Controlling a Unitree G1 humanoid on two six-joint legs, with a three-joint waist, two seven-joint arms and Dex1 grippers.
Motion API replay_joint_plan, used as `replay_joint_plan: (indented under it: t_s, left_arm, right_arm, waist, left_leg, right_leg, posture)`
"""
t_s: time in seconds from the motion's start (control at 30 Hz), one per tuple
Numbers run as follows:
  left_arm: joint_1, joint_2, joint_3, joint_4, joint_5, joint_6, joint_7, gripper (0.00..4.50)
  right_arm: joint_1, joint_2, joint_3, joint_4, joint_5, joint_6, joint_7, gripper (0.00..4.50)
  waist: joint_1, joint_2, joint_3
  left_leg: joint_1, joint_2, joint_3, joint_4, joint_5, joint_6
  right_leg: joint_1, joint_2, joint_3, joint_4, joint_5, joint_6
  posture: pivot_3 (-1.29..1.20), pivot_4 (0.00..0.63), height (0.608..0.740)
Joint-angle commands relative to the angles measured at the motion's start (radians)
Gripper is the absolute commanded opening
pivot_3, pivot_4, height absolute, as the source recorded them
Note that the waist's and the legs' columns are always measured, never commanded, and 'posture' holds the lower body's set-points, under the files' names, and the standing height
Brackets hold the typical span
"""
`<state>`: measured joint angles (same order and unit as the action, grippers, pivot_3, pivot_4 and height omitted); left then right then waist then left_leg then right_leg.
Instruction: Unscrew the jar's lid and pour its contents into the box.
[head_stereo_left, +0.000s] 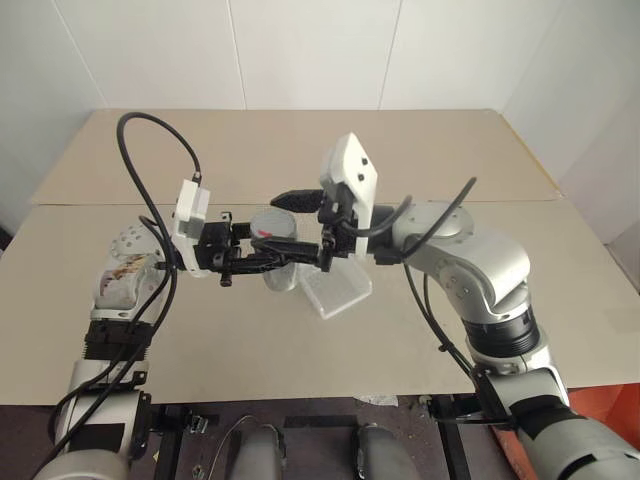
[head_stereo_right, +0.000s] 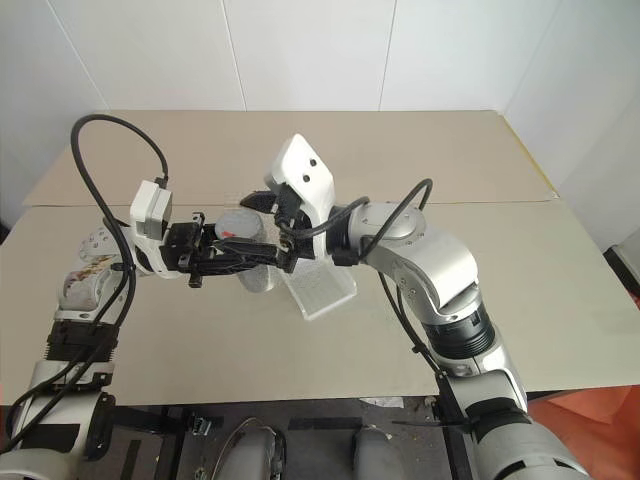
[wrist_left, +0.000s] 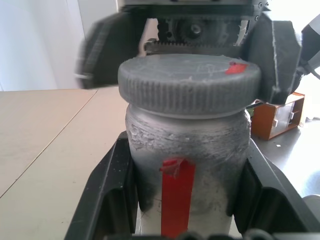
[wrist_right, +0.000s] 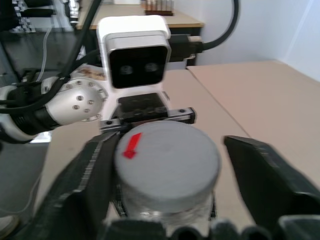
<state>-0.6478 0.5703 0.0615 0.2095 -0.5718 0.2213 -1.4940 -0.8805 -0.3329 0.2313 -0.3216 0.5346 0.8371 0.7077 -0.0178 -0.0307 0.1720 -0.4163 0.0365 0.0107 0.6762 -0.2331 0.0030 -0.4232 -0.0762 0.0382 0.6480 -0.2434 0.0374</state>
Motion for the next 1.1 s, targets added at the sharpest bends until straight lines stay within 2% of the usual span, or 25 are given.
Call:
replay_joint_plan:
  t_s: [0.03, 0.2, 0.33, 0.43, 0.6, 0.7, 0.83, 0.97, 1.03, 1.1]
  left_arm:
    - [0.001, 0.012, 0.011, -0.036, -0.007, -0.011, -0.003, 1.98]
    - [0.008, 0.012, 0.006, -0.037, -0.004, -0.014, -0.007, 1.98]
    - [0.021, 0.019, -0.006, -0.02, 0.018, -0.039, -0.027, 1.98]
    - [0.02, 0.02, 0.0, -0.009, 0.022, -0.046, -0.025, 1.98]
    - [-0.008, 0.019, 0.022, 0.024, 0.04, -0.081, 0.019, 1.98]
    - [-0.026, 0.008, 0.027, 0.03, 0.062, -0.105, 0.072, 1.98]
    - [-0.032, -0.007, 0.016, 0.027, 0.121, -0.16, 0.158, 1.98]
    - [-0.057, -0.028, 0.007, 0.036, 0.156, -0.184, 0.229, 1.98]
    - [-0.069, -0.04, 0.002, 0.043, 0.17, -0.195, 0.249, 1.98]
    - [-0.086, -0.057, -0.009, 0.052, 0.2, -0.221, 0.284, 1.98]
  right_arm:
    - [-0.026, 0.001, -0.016, -0.017, 0.007, -0.001, 0.004, 2.77]
    - [-0.05, 0.011, -0.066, 0.005, 0.035, 0.027, -0.011, 2.77]
    - [-0.107, 0.0, -0.171, 0.045, 0.119, 0.084, -0.022, 2.77]
    - [-0.114, -0.028, -0.217, 0.056, 0.118, 0.076, -0.039, 2.77]
    - [0.046, -0.175, -0.196, 0.047, -0.081, -0.033, -0.107, 2.77]
    - [0.21, -0.231, -0.215, 0.037, -0.148, -0.06, -0.146, 2.77]
    - [0.435, -0.258, -0.231, 0.047, -0.246, -0.123, -0.22, 2.77]
    - [0.546, -0.259, -0.213, 0.072, -0.29, -0.126, -0.232, 2.77]
    - [0.56, -0.259, -0.208, 0.087, -0.3, -0.107, -0.23, 3.49]
    - [0.549, -0.274, -0.208, 0.082, -0.305, -0.09, -0.215, 4.01]
  waist:
    - [0.0, 0.0, 0.0]
    - [0.0, 0.0, 0.0]
    - [0.0, 0.0, 0.0]
    - [0.005, 0.0, 0.0]
    - [0.01, 0.0, 0.0]
    - [0.007, 0.0, 0.0]
    - [0.006, 0.0, 0.0]
    - [-0.004, 0.0, 0.0]
    - [-0.005, 0.0, 0.0]
    - [-0.003, 0.0, 0.0]
  left_leg:
    - [0.0, 0.0, 0.0, 0.0, 0.0, 0.0]
    - [0.0, 0.0, 0.0, 0.0, 0.0, 0.0]
    - [0.0, 0.0, 0.0, 0.0, 0.0, 0.0]
    - [0.0, 0.0, 0.0, 0.0, 0.0, 0.0]
    - [0.0, -0.001, 0.0, 0.0, 0.0, 0.0]
    - [0.0, -0.001, 0.0, 0.0, 0.0, 0.0]
    - [-0.001, -0.001, 0.0, 0.0, 0.0, 0.0]
    - [0.0, -0.001, 0.001, 0.0, 0.0, 0.0]
    - [0.001, -0.001, 0.001, 0.0, 0.0, 0.0]
    - [0.001, -0.001, 0.001, 0.0, 0.0, 0.0]
  right_leg:
    - [0.0, 0.0, 0.0, 0.0, 0.0, 0.0]
    - [0.0, 0.0, 0.0, 0.0, 0.0, 0.0]
    - [0.0, 0.0, 0.0, 0.0, 0.0, 0.0]
    - [0.0, 0.0, 0.0, 0.0, 0.0, 0.0]
    - [0.002, -0.001, -0.001, -0.001, 0.0, 0.0]
    - [0.0, -0.001, -0.001, -0.001, 0.0, 0.0]
    - [0.0, -0.001, 0.0, -0.001, 0.0, 0.0]
    - [0.0, 0.0, 0.002, 0.0, 0.0, 0.0]
    - [0.001, 0.0, 0.002, 0.0, 0.0, 0.0]
    - [0.001, 0.0, 0.002, 0.0, 0.0, 0.0]
  posture:
    - [0.0, 0.15, 0.74]
    - [0.0, 0.15, 0.74]
    - [0.0, 0.15, 0.74]
    - [0.0, 0.15, 0.74]
    - [0.0, 0.15, 0.74]
    - [0.0, 0.15, 0.74]
    - [0.0, 0.15, 0.74]
    - [0.0, 0.15, 0.74]
    - [0.0, 0.15, 0.74]
    - [0.0, 0.15, 0.74]
